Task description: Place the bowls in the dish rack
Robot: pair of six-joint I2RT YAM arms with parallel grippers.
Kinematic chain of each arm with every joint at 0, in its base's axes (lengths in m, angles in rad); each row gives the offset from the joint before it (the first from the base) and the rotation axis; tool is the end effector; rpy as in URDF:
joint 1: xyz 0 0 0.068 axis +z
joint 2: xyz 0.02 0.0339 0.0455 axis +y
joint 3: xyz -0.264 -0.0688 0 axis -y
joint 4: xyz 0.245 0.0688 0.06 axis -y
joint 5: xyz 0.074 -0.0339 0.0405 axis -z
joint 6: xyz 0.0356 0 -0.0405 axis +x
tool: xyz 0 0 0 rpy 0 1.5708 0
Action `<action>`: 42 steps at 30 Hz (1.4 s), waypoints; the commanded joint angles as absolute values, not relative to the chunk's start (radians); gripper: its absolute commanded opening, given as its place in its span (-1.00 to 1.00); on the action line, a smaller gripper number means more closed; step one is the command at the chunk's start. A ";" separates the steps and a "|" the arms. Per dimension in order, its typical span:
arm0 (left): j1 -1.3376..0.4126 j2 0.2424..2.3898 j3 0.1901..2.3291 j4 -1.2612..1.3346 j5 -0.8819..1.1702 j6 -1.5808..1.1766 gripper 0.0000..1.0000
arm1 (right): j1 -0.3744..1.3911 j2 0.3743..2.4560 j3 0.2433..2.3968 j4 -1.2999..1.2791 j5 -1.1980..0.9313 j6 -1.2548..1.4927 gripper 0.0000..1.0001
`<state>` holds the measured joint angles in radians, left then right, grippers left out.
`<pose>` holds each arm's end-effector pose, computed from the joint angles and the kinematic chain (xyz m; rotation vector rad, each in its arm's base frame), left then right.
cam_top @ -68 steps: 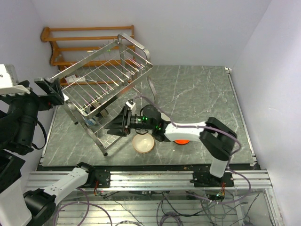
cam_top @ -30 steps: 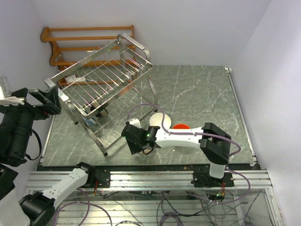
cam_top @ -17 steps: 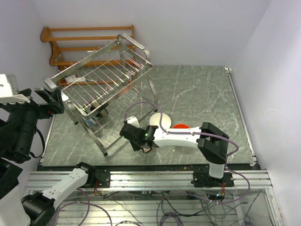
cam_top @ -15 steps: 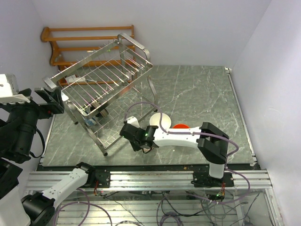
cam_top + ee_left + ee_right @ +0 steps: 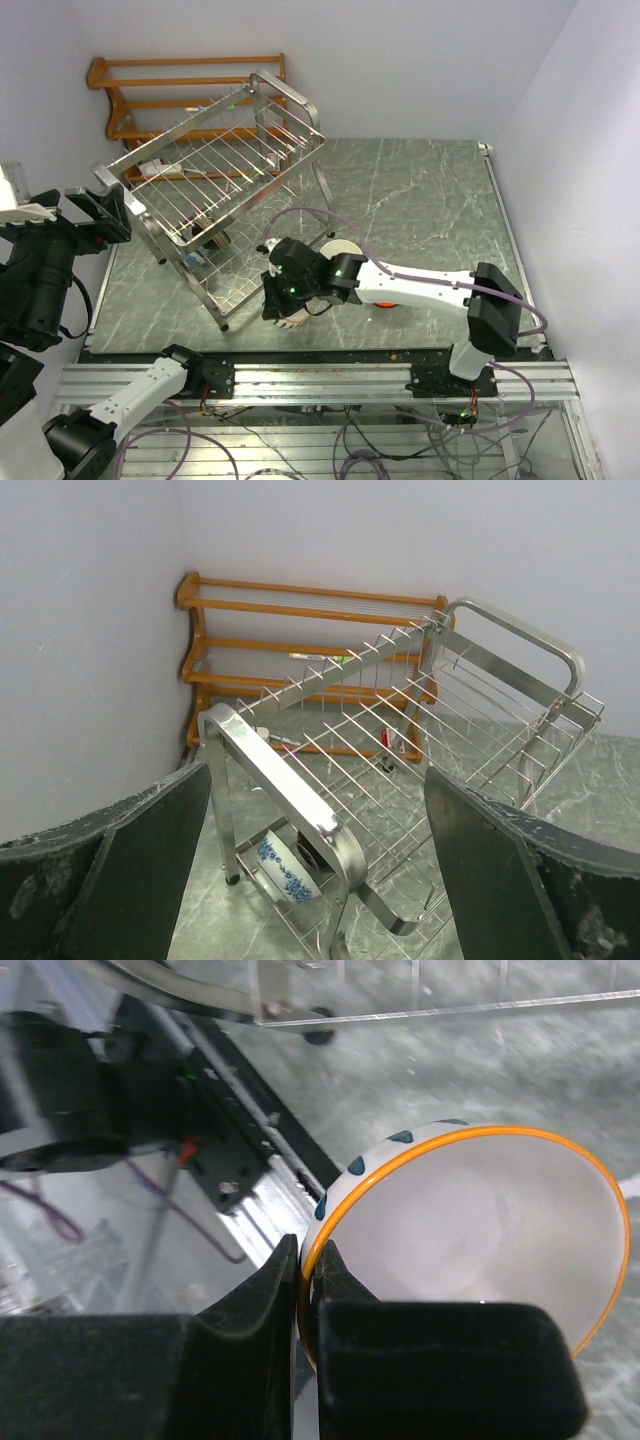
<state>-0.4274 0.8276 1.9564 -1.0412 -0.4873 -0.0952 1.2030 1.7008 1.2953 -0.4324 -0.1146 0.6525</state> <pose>0.0042 0.0164 0.5642 -0.1475 1.4864 -0.0604 0.1315 0.3525 0.2525 -0.7752 2.5304 0.9036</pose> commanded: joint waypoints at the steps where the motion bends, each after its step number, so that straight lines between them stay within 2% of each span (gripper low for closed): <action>1: -0.433 0.830 1.994 -1.028 -0.498 -0.106 0.98 | 1.145 1.640 1.252 -0.268 -0.362 0.676 -1.00; 9: -0.433 0.844 2.024 -1.021 -0.508 -0.107 0.98 | 1.062 1.686 1.268 -0.084 -0.644 0.762 -1.00; 15: -0.433 0.842 2.038 -1.023 -0.518 -0.115 0.98 | 0.987 1.731 1.293 0.079 -0.776 0.881 -1.00; 28: -0.433 0.878 2.088 -1.019 -0.511 -0.099 0.98 | 0.900 1.944 1.424 0.289 -0.857 0.985 -1.00; 42: -0.433 0.884 2.057 -1.007 -0.519 -0.061 0.98 | 0.833 2.144 1.598 0.320 -0.882 0.947 -1.00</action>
<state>-0.4274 0.8680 2.0651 -1.0367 -0.5117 -0.0841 0.8520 2.1220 1.5196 0.2424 -0.8486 0.9531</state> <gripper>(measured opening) 0.991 0.040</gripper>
